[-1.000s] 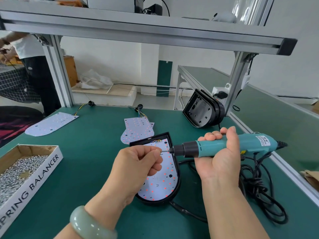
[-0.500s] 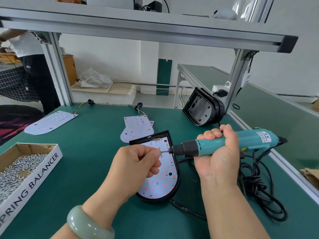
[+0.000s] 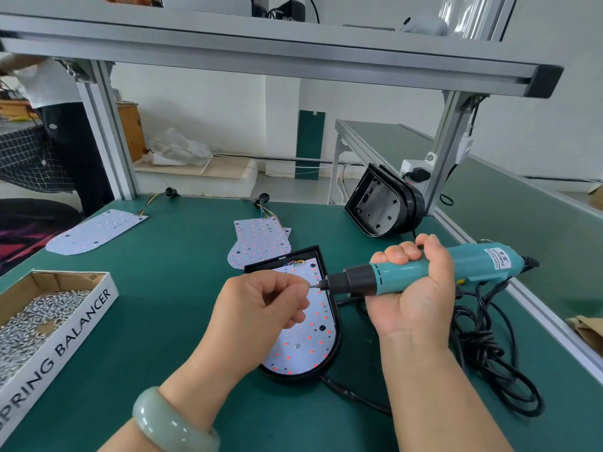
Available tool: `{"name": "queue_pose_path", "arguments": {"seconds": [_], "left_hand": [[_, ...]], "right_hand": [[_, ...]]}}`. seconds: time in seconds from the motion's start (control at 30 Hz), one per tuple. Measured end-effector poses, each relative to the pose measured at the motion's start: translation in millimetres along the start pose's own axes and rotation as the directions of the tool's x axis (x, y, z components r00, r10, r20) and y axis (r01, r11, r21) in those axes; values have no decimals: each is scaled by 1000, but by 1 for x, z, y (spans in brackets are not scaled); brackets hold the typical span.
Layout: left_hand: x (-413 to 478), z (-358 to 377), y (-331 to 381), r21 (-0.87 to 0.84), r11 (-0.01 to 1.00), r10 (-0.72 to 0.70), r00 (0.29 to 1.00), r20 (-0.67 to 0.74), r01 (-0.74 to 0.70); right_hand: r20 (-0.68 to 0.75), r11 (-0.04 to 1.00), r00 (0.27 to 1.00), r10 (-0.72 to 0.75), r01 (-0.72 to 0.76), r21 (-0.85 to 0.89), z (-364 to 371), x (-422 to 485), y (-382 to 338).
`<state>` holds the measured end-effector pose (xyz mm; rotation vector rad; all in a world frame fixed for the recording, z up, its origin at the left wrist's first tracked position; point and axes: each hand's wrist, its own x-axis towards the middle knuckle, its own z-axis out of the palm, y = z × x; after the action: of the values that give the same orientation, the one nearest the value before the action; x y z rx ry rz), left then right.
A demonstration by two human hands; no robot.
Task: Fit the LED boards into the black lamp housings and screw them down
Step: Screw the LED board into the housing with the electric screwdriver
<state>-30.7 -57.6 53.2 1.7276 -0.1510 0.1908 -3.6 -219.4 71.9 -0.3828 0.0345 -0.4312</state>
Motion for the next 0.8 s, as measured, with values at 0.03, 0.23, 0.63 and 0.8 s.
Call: {"name": "queue_pose_path", "arguments": {"seconds": [0.03, 0.23, 0.63, 0.8], "left_hand": [[1, 0, 0, -8, 1000, -8, 1000, 7, 8], [18, -31, -16, 401, 878, -129, 935, -331, 263], [38, -2, -24, 477, 782, -453, 892, -7, 401], [41, -3, -28, 434, 808, -480, 872, 96, 397]], "right_hand": [[-5, 1000, 1000, -4, 4, -3, -1, 0, 0], [-59, 999, 997, -43, 43, -10, -4, 6, -7], [-3, 969, 991, -132, 128, -211, -7, 7, 4], [8, 936, 983, -185, 179, -302, 8, 15, 23]]}}
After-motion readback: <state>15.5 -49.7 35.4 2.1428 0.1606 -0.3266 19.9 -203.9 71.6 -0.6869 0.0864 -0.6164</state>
